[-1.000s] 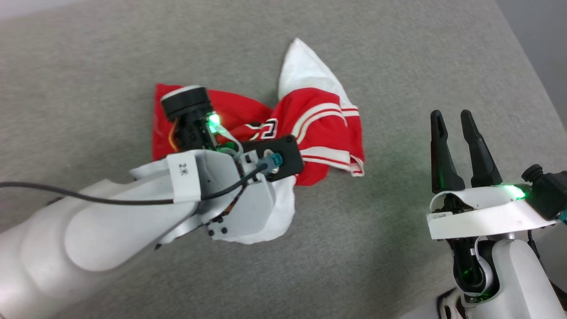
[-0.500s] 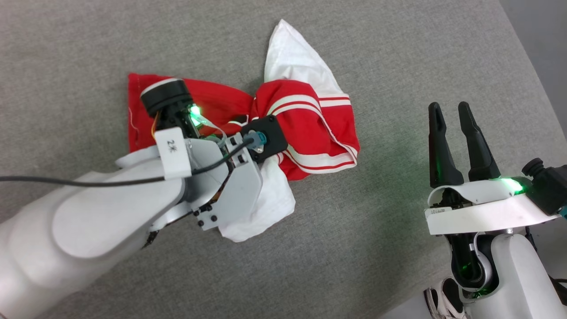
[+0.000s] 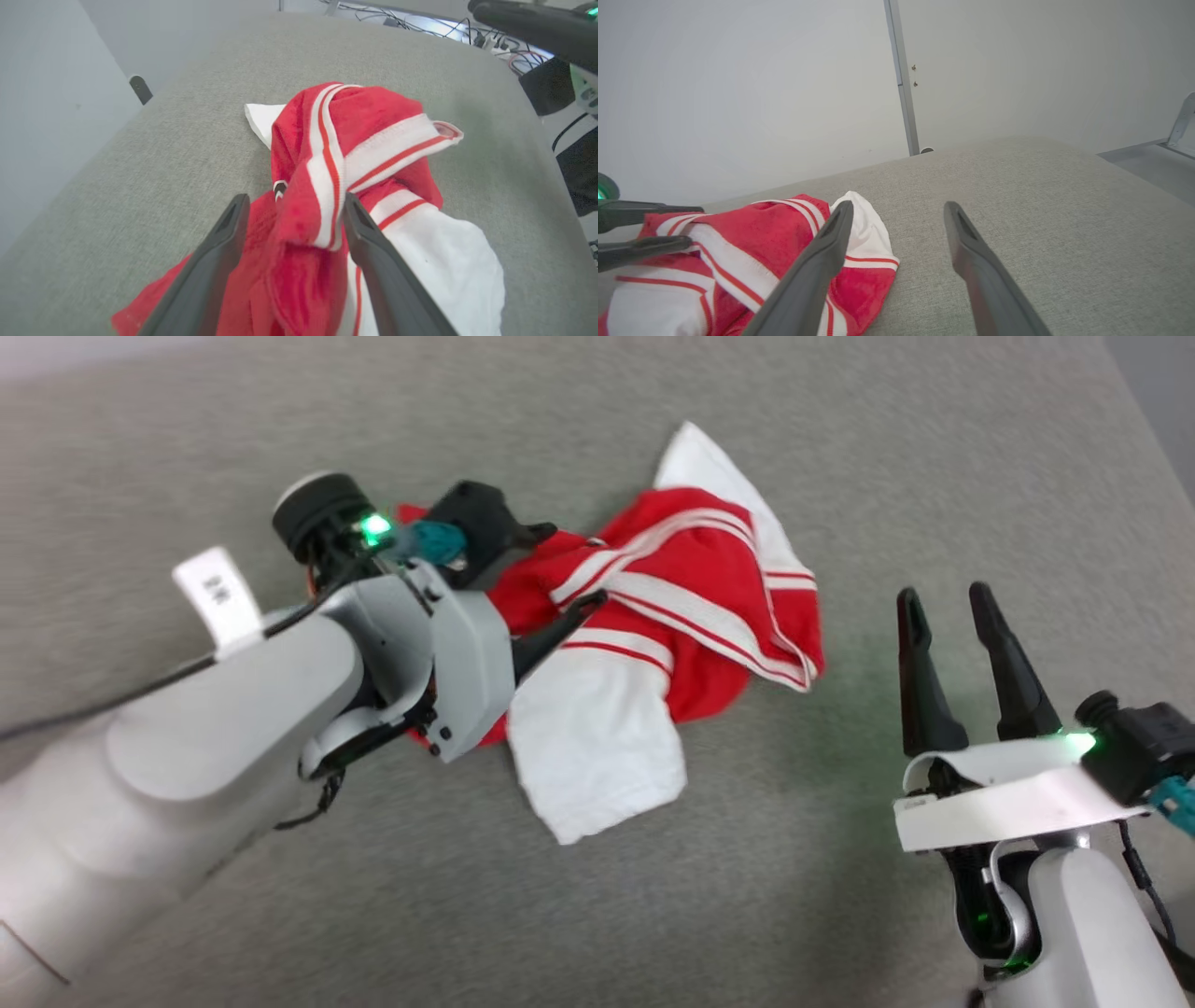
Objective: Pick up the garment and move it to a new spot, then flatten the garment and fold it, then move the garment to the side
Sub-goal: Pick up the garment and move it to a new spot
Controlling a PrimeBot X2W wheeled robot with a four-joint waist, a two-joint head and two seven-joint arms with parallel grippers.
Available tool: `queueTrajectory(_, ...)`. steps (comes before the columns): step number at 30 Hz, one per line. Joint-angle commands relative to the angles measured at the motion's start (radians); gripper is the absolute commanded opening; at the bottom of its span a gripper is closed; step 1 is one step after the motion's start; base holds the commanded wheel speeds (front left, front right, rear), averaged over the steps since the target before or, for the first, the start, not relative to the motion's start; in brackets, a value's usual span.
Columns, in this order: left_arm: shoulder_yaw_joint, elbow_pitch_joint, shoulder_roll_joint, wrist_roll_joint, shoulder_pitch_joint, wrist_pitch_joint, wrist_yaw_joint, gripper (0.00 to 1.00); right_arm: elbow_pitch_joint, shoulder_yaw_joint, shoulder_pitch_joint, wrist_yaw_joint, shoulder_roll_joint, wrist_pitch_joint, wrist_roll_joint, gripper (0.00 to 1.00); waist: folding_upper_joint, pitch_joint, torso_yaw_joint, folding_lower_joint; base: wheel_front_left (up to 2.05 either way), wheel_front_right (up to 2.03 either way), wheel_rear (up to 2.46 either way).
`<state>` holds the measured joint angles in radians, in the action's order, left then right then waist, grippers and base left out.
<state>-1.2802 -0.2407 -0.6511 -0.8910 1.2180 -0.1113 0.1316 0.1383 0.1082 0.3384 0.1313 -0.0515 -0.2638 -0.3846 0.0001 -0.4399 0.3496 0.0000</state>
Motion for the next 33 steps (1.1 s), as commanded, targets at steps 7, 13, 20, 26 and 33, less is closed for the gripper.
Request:
queueTrajectory(7, 0.004, -0.113, 0.023, -0.155, -0.117, 0.225, -0.002, 1.0, 0.047, -0.012, -0.049, -0.001, -0.031, 0.0, 0.079, 1.0, -0.0001, 0.192, -0.226, 0.0, 0.0, 0.0, 0.0)
queueTrajectory(13, 0.089, -0.265, 0.066, -0.282, -0.289, 0.368, -0.002, 1.0, 0.07, -0.015, -0.098, -0.001, -0.064, 0.0, 0.097, 1.0, -0.0001, 0.259, -0.318, 0.0, 0.0, 0.0, 0.0)
queueTrajectory(20, 0.367, -0.321, 0.121, -0.228, -0.515, 0.375, -0.002, 1.0, 0.074, -0.055, -0.165, -0.001, -0.091, 0.0, 0.095, 1.0, -0.0001, 0.288, -0.409, 0.0, 0.0, 0.0, 0.0)
queueTrajectory(26, 0.596, -0.299, 0.155, -0.116, -0.686, 0.375, -0.019, 1.0, 0.079, -0.067, -0.198, -0.001, -0.108, 0.0, 0.097, 1.0, -0.0001, 0.299, -0.433, 0.0, 0.0, 0.0, 0.0)
queueTrajectory(33, 0.9, -0.18, 0.204, 0.069, -0.953, 0.375, -0.075, 1.0, 0.088, -0.102, -0.233, -0.001, -0.121, 0.0, 0.088, 1.0, -0.0001, 0.329, -0.424, 0.0, 0.0, 0.0, 0.0)
